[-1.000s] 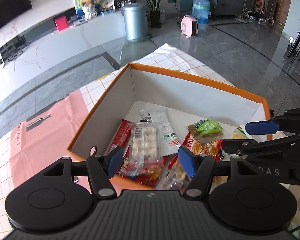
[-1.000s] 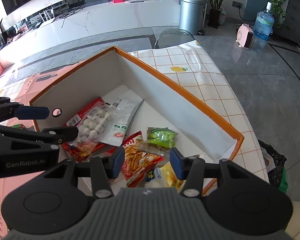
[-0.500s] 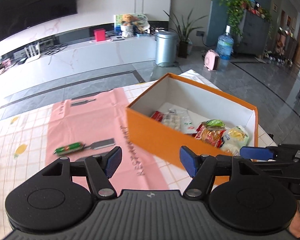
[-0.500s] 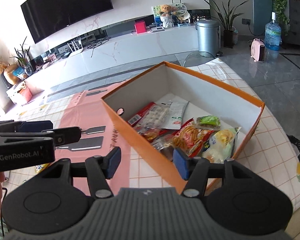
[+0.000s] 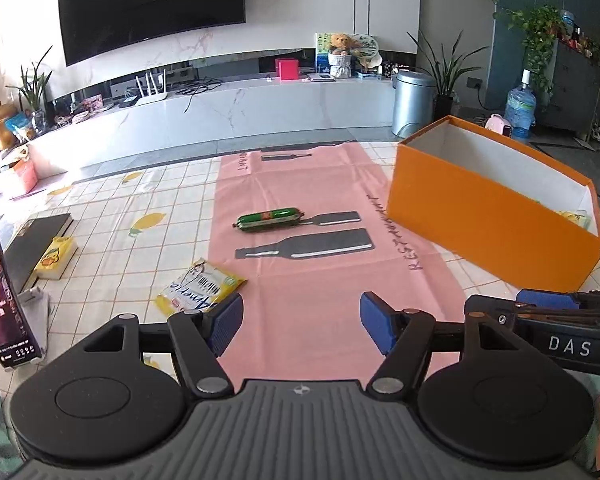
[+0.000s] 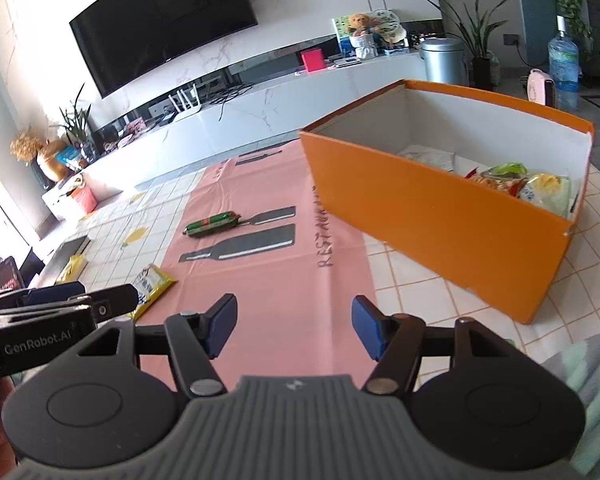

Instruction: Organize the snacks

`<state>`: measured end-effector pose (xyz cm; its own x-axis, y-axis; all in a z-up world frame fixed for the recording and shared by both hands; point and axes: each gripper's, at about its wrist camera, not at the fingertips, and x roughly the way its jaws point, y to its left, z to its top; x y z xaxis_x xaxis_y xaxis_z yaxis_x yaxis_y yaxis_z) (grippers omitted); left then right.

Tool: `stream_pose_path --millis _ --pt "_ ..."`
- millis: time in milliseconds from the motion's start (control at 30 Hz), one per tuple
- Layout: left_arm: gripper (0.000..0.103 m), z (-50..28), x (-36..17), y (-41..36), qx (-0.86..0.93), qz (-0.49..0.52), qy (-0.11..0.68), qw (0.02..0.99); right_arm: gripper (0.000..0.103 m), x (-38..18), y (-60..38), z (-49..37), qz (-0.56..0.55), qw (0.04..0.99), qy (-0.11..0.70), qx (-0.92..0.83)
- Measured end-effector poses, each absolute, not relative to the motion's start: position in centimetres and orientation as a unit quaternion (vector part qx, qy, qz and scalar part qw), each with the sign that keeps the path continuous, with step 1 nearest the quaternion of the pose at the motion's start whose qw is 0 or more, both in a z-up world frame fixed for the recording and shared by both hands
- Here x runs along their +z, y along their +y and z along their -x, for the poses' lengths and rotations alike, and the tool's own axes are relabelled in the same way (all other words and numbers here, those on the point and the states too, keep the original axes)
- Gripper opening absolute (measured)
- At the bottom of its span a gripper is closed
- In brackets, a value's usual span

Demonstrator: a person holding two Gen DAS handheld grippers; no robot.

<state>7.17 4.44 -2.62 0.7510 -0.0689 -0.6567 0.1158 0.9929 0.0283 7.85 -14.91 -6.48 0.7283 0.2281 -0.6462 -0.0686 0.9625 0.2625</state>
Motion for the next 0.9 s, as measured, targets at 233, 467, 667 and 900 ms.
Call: stream_pose_path --millis 233,467,667,900 --pt "0.080 -8.1 -4.4 9.0 -0.033 -0.008 0.371 0.928 0.064 -8.2 -10.8 -9.4 -0.065 0.920 0.372 0.107" --pt "0.084 -9.3 -6.4 12.4 -0.005 -0.011 0.378 0.926 0.064 -9.4 -8.0 -11.8 -0.031 0.917 0.380 0.118" --pt "0.085 -10.4 -8.2 15.2 0.026 0.040 0.389 0.920 0.064 -11.1 -6.1 -13.9 -0.016 0.911 0.393 0.122" --pt "0.085 -12.1 -10.3 15.7 0.004 -0.035 0.406 0.913 0.064 -12.8 -5.1 -16.5 -0.001 0.904 0.407 0.130"
